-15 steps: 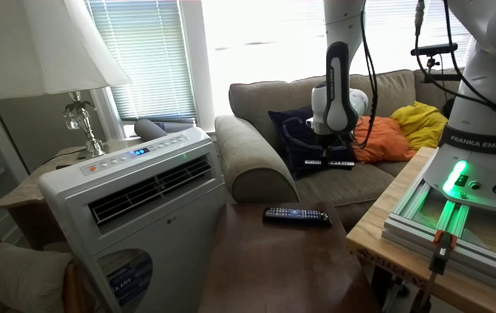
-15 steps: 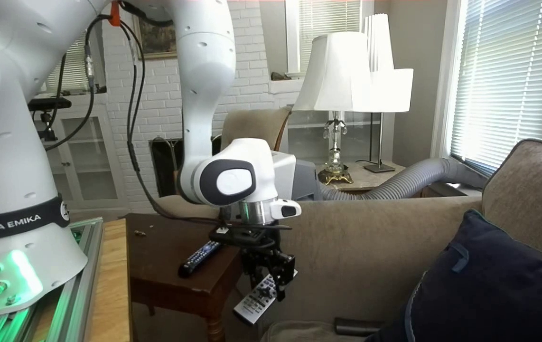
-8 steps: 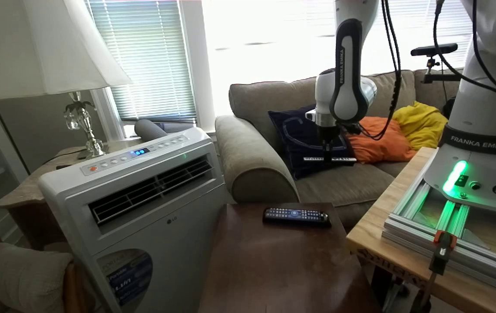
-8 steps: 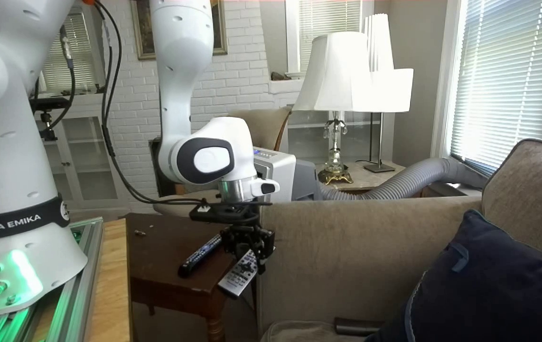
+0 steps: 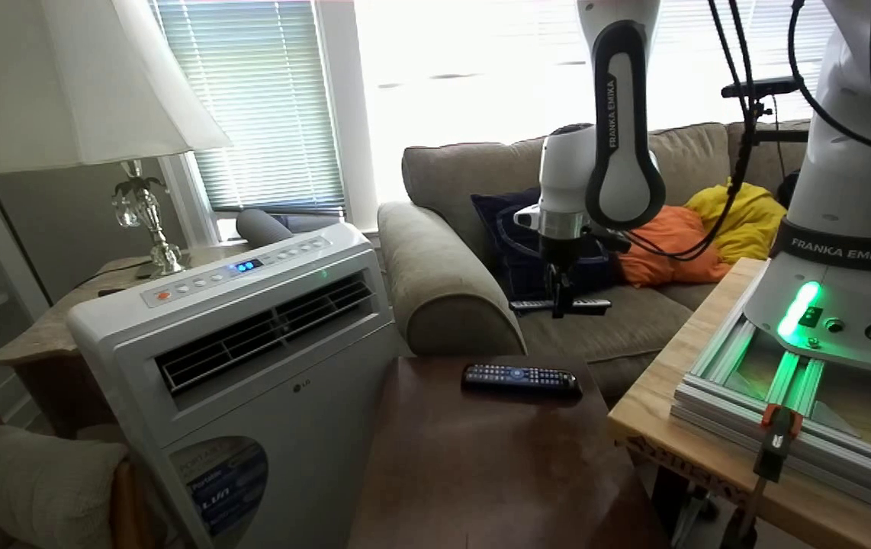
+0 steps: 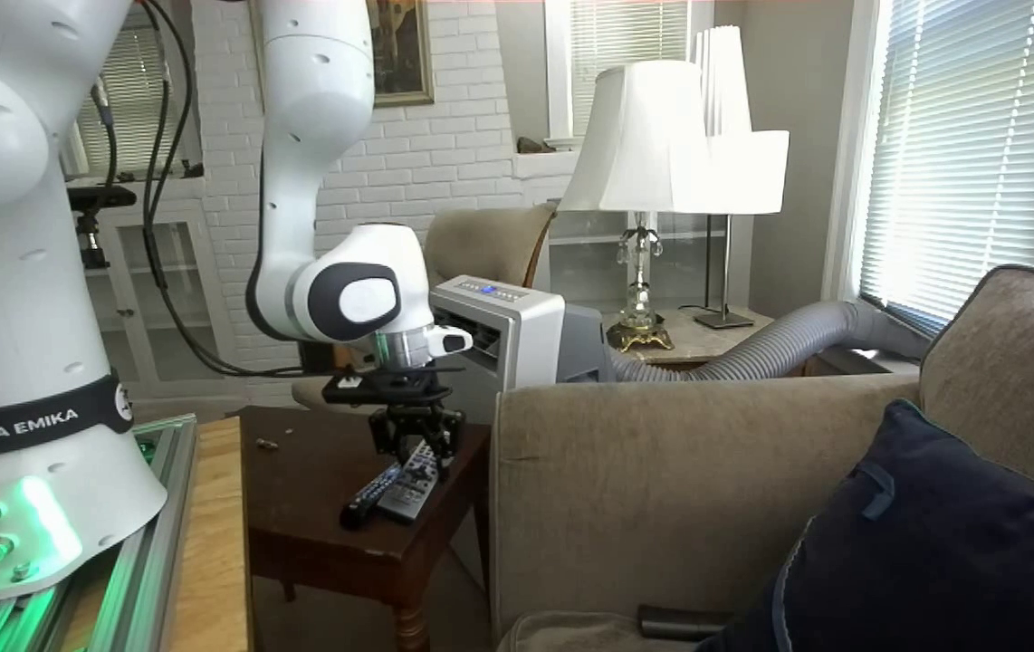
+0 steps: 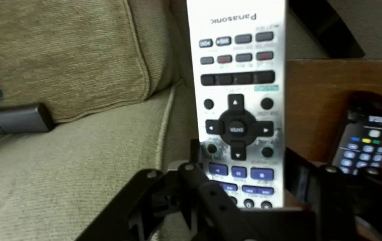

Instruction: Put the two remotes on the table

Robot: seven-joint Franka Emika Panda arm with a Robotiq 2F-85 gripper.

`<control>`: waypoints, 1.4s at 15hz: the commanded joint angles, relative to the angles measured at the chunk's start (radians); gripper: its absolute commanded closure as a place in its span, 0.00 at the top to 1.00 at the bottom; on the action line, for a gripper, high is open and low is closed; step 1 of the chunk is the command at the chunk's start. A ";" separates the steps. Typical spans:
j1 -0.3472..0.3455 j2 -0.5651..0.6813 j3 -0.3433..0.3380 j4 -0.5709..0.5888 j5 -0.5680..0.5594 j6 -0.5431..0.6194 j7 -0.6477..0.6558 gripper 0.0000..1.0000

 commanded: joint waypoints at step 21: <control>-0.063 0.072 0.448 0.001 0.144 -0.003 0.279 0.29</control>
